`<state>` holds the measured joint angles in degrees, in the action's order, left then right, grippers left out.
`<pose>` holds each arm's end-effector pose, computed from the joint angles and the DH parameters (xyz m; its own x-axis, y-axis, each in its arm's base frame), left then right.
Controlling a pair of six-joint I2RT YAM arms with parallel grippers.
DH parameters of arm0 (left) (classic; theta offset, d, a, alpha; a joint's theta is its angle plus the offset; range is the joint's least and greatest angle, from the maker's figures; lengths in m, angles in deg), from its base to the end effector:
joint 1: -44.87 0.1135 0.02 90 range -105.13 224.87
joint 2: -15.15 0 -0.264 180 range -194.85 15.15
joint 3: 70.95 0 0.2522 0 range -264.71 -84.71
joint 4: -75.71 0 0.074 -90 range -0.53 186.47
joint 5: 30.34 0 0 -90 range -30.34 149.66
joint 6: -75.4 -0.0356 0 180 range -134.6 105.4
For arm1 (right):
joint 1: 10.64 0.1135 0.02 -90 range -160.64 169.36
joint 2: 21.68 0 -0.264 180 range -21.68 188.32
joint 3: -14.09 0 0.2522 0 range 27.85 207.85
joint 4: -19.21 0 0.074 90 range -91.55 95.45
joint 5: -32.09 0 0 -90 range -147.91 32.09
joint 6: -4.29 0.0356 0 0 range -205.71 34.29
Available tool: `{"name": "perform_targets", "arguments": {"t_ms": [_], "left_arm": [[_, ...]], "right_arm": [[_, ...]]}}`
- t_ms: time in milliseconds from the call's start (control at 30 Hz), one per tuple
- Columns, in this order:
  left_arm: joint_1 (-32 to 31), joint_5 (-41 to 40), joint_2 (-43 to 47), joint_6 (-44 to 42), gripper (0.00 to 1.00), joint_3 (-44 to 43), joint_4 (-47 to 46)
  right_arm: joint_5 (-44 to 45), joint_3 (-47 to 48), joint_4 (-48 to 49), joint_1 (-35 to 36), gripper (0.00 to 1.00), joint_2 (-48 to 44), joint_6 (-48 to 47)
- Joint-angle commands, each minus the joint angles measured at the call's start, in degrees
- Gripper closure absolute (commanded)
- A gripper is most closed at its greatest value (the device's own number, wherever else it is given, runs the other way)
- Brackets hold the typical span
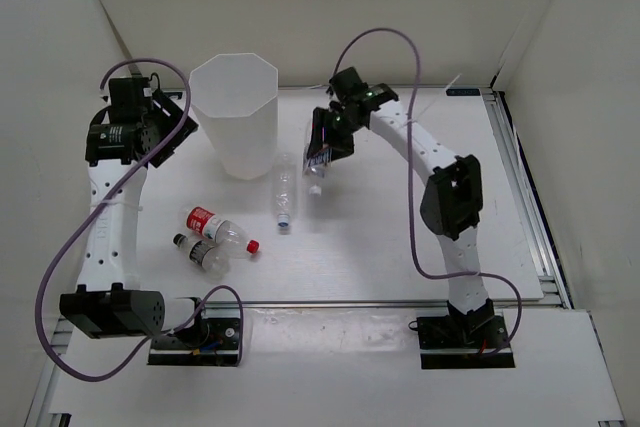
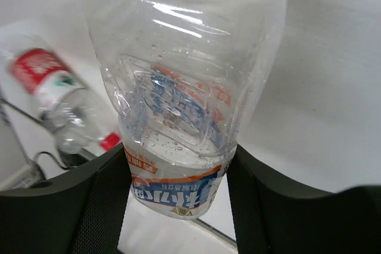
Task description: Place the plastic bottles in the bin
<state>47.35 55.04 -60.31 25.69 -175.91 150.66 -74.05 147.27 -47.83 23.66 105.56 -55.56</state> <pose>0.2497 0.0137 0.4152 -0.4787 -0.6659 -0.5722 -0.5364 0.7378 -0.4099 0.3933 0.2803 0.2550 -0.9530 -0.0661 -0.2957 -0.2008 0.8685 0.4532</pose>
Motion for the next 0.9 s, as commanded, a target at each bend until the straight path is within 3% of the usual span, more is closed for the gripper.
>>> {"name": "perform_targets", "arguments": {"t_ms": [0,100,233,500,667,800,867], "left_arm": [[-0.20,-1.53,1.19,-1.79,0.19,-3.02,-0.72],[-0.20,-2.05,1.90,-2.32,0.17,-3.02,-0.72],[-0.72,-2.06,6.97,-3.37,0.13,-0.48,-0.72],[-0.72,1.54,12.44,-8.64,0.03,2.16,6.30],[-0.72,2.86,11.83,-12.69,0.01,-0.20,10.61],[-0.72,2.17,10.42,-13.93,0.00,-1.79,12.46],[-2.30,1.12,9.02,-14.63,0.00,-4.24,12.99]], "right_arm": [[1.02,8.70,0.80,-1.60,0.75,-9.28,2.27],[-0.20,12.23,3.34,-1.61,0.80,-11.83,2.81],[-1.00,12.77,15.88,-1.61,0.88,-15.26,4.74],[11.36,20.86,35.06,0.58,0.91,-11.41,4.67],[22.44,25.67,50.16,8.05,0.82,-3.42,-7.54],[26.15,26.31,61.87,13.06,0.72,2.56,-19.84],[27.91,26.92,63.99,15.00,0.58,3.89,-24.41]]}}
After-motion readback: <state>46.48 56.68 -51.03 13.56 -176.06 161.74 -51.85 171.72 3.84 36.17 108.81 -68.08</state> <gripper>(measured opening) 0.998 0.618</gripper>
